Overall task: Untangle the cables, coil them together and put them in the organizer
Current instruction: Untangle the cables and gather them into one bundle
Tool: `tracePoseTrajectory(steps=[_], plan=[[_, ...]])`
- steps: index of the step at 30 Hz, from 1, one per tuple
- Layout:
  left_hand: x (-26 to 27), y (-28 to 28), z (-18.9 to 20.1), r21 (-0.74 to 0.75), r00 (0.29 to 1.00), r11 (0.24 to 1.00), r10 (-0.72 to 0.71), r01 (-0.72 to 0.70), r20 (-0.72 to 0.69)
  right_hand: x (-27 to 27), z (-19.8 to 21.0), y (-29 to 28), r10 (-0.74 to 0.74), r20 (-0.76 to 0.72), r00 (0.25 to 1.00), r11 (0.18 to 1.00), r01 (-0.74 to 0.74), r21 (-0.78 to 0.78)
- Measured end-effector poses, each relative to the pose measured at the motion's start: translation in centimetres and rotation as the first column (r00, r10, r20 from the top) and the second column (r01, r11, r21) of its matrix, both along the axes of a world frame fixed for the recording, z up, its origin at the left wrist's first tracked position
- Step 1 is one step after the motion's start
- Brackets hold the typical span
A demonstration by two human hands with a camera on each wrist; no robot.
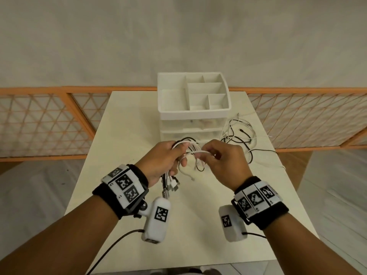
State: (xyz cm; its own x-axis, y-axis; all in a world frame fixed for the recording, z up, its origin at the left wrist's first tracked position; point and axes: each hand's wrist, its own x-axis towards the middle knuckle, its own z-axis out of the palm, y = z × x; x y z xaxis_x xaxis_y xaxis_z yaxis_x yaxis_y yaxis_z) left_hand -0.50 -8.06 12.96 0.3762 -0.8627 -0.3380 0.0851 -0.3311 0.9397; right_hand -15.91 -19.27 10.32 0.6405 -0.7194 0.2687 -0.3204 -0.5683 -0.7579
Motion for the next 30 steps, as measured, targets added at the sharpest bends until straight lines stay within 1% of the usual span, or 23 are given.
tracePoseTrajectory(steps=[3,4,7,9,11,13,14,16,17,19,20,21,22,23,24,25,26,27,28,29,30], plan=[[0.3,0.5,-0.5,-0.006,0.995,0.995,-0.099,0.099,0.022,-1.1,1.1,-1.4,-0.084,0.069,0.994,0.966,0.064,0.249],[0.5,0.7,-0.5,-0.005,0.989,0.990,-0.141,0.141,0.035,-1.4,1.2,-2.0,-0.118,0.072,0.990,0.948,0.091,0.304],[0.5,1.1,-0.1,0.021,0.973,0.975,-0.220,0.219,0.064,-2.0,1.2,-3.3,-0.169,-0.004,0.986,0.923,0.159,0.350],[0.5,1.0,0.1,0.048,0.973,0.976,-0.215,0.212,0.078,-2.0,1.0,-3.4,-0.137,-0.046,0.990,0.918,0.144,0.369],[0.6,0.8,0.1,0.079,0.969,0.975,-0.214,0.206,0.120,-1.8,0.7,-2.9,-0.068,-0.067,0.995,0.915,0.088,0.393],[0.4,0.6,0.1,0.121,0.959,0.972,-0.221,0.202,0.178,-1.5,0.8,-2.3,0.002,-0.072,0.997,0.921,0.026,0.388],[0.4,0.5,0.2,0.134,0.952,0.971,-0.221,0.196,0.210,-1.3,1.0,-2.0,0.040,-0.091,0.995,0.933,-0.005,0.360],[0.3,0.4,0.3,0.137,0.932,0.971,-0.227,0.195,0.282,-0.9,1.5,-1.5,0.096,-0.186,0.978,0.967,-0.047,0.250],[0.2,0.4,0.5,0.137,0.915,0.969,-0.242,0.207,0.324,-0.6,1.6,-1.2,0.116,-0.220,0.969,0.978,-0.072,0.198],[0.1,0.3,0.9,0.132,0.872,0.959,-0.282,0.249,0.401,0.0,1.8,-0.3,0.178,-0.219,0.959,0.978,-0.148,0.144],[0.0,0.3,1.3,0.120,0.856,0.954,-0.299,0.275,0.422,0.5,1.4,0.1,0.208,-0.206,0.956,0.975,-0.185,0.127],[0.0,0.4,1.7,0.104,0.845,0.948,-0.316,0.301,0.431,0.8,0.8,0.1,0.217,-0.226,0.950,0.974,-0.196,0.111],[-0.1,0.5,2.2,0.085,0.840,0.943,-0.325,0.321,0.435,0.9,0.3,-0.2,0.200,-0.304,0.931,0.979,-0.178,0.096],[0.1,0.6,2.6,0.067,0.838,0.942,-0.323,0.328,0.440,0.8,-0.2,-0.9,0.172,-0.433,0.885,0.985,-0.151,0.082],[0.3,0.8,3.0,0.056,0.842,0.945,-0.312,0.321,0.440,0.4,-0.8,-2.0,0.138,-0.594,0.792,0.990,-0.121,0.069],[0.6,1.2,3.2,0.058,0.851,0.950,-0.301,0.307,0.430,-0.1,-1.1,-3.2,0.102,-0.717,0.690,0.995,-0.087,0.057],[1.0,1.5,3.3,0.071,0.859,0.952,-0.299,0.298,0.416,-0.8,-1.3,-4.4,0.029,-0.763,0.645,0.999,-0.031,0.013],[1.4,1.9,3.3,0.102,0.854,0.948,-0.316,0.302,0.414,-1.5,-1.4,-5.6,-0.088,-0.737,0.670,0.996,0.055,-0.070],[1.7,2.2,3.2,0.150,0.827,0.938,-0.347,0.313,0.442,-2.1,-1.4,-6.5,-0.241,-0.602,0.761,0.970,0.175,-0.167],[1.8,2.4,2.8,0.205,0.779,0.926,-0.377,0.317,0.501,-2.7,-1.5,-7.1,-0.374,-0.372,0.850,0.922,0.299,-0.246],[1.8,2.3,2.3,0.247,0.723,0.920,-0.392,0.304,0.569,-3.1,-1.5,-7.4,-0.430,-0.143,0.891,0.880,0.379,-0.285]])
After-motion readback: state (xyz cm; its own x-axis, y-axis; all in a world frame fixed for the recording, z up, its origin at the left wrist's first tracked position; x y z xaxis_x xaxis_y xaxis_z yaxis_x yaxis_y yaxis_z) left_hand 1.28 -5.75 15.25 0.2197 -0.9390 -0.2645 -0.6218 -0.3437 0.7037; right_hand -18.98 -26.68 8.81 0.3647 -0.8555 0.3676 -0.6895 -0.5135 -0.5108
